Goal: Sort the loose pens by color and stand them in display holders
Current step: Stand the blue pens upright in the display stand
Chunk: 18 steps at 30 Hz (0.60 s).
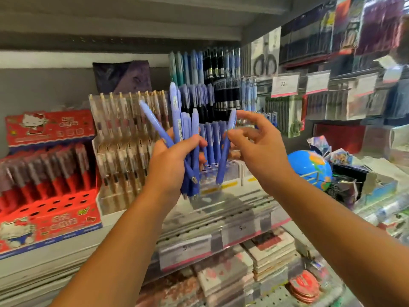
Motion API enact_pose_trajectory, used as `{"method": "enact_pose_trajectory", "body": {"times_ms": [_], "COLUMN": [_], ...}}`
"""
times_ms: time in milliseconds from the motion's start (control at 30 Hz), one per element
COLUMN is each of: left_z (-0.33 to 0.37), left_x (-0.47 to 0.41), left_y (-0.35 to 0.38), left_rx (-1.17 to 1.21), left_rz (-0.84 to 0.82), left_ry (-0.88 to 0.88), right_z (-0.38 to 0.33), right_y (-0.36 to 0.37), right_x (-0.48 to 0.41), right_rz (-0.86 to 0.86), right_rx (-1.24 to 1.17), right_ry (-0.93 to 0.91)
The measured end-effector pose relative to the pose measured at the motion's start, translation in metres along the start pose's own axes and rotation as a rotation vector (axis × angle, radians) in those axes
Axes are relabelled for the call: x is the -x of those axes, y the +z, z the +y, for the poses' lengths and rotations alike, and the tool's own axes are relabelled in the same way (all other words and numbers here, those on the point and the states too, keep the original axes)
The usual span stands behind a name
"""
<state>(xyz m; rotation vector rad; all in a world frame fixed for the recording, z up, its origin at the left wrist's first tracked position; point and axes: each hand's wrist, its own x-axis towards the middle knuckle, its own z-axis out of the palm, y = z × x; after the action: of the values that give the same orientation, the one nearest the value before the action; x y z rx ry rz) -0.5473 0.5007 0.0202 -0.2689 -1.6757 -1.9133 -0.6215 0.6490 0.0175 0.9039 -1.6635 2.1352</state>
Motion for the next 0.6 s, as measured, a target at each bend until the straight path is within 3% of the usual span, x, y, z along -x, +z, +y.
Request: {"method": "enact_pose_trajectory", "body": {"times_ms": [333,600], "left_z": [-0.018,-0.03], "left_x": [-0.023,-0.01], "left_y": [0.0,0.01], "left_rx": [-0.105,-0.294], "left_rz": [0.217,0.303], "left_ry": [0.1,0.085], "right_z": [0.05,0.072], "right_y": [0.022,0.025], "right_x": [-0.062,-0.068], "right_rz": [-0.075,-0.21], "right_rx": [0.223,0.345], "right_ry": [-0.239,-0.253]}}
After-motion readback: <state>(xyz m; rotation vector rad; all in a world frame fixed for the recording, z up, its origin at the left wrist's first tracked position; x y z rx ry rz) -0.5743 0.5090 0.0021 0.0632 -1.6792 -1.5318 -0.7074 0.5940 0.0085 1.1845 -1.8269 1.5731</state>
